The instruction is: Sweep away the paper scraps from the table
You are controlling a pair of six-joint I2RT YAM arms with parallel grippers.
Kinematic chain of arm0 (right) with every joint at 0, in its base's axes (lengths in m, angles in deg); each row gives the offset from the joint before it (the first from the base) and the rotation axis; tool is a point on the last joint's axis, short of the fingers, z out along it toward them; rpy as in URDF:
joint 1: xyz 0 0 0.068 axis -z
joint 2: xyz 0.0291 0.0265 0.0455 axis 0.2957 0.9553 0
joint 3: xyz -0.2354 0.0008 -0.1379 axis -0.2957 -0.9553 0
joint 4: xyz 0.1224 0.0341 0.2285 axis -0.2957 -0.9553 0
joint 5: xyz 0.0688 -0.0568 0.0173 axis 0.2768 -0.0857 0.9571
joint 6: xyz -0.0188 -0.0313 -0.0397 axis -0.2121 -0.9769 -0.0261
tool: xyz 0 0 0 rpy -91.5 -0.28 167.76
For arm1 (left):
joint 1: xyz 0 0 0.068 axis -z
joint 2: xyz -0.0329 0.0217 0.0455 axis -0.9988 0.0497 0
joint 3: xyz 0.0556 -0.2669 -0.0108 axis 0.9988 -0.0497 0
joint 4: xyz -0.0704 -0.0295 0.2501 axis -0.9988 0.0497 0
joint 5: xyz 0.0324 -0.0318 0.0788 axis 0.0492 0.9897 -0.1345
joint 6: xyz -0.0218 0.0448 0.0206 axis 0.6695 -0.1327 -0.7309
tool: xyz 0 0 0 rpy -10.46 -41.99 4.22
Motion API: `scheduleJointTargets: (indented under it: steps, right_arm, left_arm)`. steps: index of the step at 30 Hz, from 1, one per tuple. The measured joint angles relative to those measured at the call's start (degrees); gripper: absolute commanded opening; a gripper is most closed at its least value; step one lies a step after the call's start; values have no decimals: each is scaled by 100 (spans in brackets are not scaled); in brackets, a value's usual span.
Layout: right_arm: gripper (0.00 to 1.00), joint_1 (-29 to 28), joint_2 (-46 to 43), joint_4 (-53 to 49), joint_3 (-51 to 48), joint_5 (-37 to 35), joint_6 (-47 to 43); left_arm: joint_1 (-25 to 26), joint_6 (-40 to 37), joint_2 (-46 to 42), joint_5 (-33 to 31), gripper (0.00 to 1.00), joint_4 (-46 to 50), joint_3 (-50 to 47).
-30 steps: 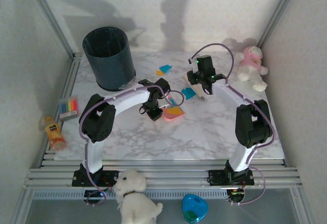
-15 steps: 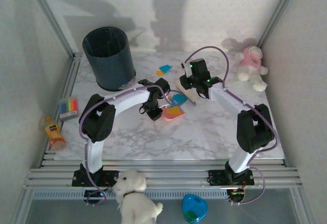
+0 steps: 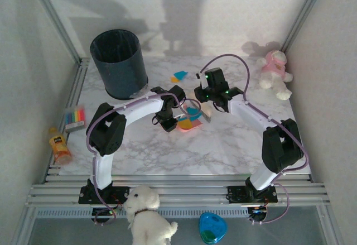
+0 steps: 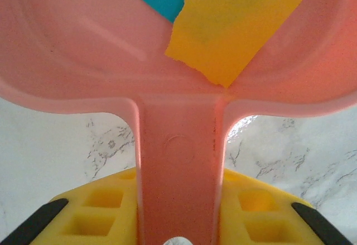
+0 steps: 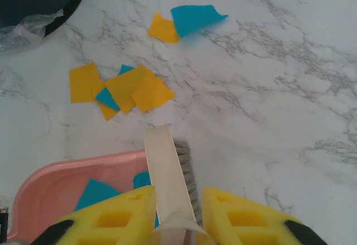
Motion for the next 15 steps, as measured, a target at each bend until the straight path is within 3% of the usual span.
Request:
scheduleJointTargets:
  steps: [15]
  right_arm:
    - [0, -26, -378, -208, -111, -131, 459]
  left_arm:
    - [0, 0, 0, 2, 0, 0, 0]
